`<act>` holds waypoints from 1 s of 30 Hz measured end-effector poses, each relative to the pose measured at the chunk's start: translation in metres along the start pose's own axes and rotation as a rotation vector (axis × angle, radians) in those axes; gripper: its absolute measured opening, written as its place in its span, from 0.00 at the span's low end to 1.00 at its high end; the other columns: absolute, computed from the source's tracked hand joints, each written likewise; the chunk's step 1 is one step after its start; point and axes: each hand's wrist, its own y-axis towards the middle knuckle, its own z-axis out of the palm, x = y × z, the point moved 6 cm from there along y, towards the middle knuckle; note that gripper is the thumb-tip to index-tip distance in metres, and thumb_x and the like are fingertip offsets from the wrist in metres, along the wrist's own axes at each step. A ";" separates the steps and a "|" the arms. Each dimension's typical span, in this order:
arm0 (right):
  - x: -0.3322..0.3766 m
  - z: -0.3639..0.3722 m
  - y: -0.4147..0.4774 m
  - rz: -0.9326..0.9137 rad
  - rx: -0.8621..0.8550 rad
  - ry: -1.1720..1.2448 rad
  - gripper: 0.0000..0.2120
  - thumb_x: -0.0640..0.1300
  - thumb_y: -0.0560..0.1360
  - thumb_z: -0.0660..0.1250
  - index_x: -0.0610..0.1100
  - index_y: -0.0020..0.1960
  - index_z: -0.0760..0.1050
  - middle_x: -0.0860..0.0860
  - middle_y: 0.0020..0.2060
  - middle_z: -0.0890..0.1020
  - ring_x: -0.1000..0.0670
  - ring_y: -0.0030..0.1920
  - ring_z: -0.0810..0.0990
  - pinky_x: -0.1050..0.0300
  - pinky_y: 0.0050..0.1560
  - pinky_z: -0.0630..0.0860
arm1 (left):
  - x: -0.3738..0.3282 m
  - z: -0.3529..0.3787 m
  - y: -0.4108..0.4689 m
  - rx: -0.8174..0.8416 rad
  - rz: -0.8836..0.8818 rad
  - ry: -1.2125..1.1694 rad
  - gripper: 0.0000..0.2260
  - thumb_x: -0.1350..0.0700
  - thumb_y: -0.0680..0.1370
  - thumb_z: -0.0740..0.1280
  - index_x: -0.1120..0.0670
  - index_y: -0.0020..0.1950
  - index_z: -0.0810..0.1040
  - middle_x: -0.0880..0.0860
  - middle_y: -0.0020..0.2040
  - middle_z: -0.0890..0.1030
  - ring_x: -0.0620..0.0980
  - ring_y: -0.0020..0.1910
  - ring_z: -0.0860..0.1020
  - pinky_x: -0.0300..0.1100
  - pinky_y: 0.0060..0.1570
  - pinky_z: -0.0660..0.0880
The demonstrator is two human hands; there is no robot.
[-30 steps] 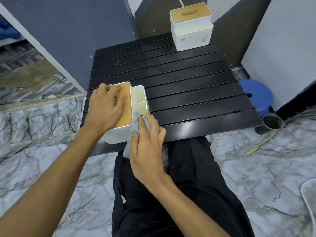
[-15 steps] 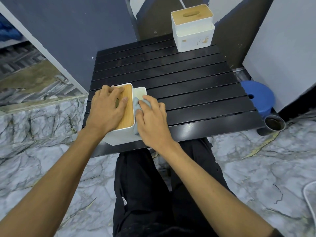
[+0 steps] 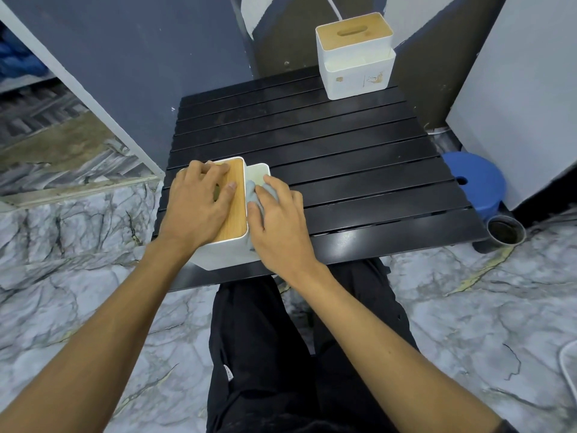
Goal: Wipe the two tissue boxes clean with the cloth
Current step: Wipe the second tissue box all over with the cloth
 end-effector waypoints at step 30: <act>-0.014 0.002 0.072 -0.060 0.085 0.092 0.18 0.43 0.83 0.55 0.37 0.68 0.72 0.47 0.73 0.66 0.47 0.67 0.64 0.57 0.66 0.65 | 0.002 0.002 -0.001 0.056 0.086 0.042 0.28 0.39 0.80 0.49 0.51 0.74 0.71 0.54 0.68 0.71 0.55 0.68 0.68 0.53 0.70 0.62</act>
